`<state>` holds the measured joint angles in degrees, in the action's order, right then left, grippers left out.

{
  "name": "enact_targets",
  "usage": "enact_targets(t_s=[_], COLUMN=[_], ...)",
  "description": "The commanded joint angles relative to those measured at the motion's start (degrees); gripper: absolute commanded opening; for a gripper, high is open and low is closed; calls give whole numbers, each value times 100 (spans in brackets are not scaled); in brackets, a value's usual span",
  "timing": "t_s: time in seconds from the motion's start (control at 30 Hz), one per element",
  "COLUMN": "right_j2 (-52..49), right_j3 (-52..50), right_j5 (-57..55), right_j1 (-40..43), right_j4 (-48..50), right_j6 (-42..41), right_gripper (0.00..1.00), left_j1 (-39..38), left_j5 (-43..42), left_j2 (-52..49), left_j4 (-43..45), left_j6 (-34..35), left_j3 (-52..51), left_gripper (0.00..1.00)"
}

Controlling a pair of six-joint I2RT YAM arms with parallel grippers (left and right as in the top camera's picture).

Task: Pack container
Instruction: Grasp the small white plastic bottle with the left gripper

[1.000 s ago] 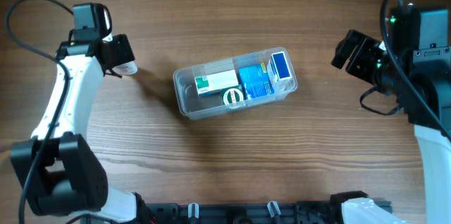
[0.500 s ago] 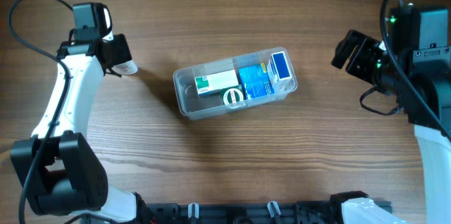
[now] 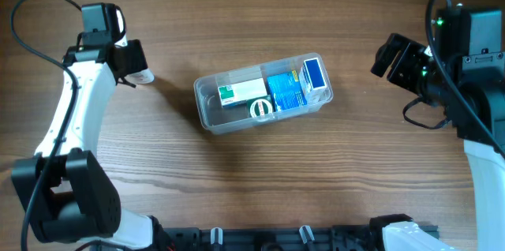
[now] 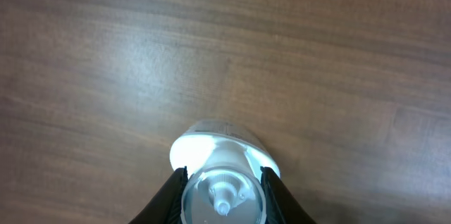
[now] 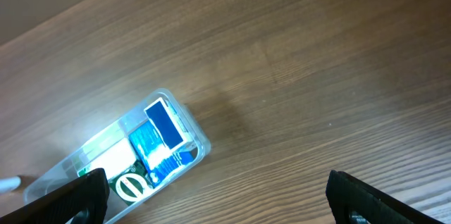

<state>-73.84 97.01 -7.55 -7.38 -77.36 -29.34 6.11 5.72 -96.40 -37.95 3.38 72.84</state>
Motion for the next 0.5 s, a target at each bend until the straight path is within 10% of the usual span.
enact_targets(t_s=[0.0, 0.47], right_j2=[-22, -22], right_j3=[76, 76], right_j5=[-15, -15], right_j1=[22, 22], right_j4=[2, 0], right_j6=[-68, -68], right_gripper=[100, 100], left_j1=[2, -933], left_j5=[76, 79], left_j2=[439, 1873], left_j4=[-304, -1388], left_j6=[385, 1440], left_j3=[162, 251], left_gripper=[4, 4])
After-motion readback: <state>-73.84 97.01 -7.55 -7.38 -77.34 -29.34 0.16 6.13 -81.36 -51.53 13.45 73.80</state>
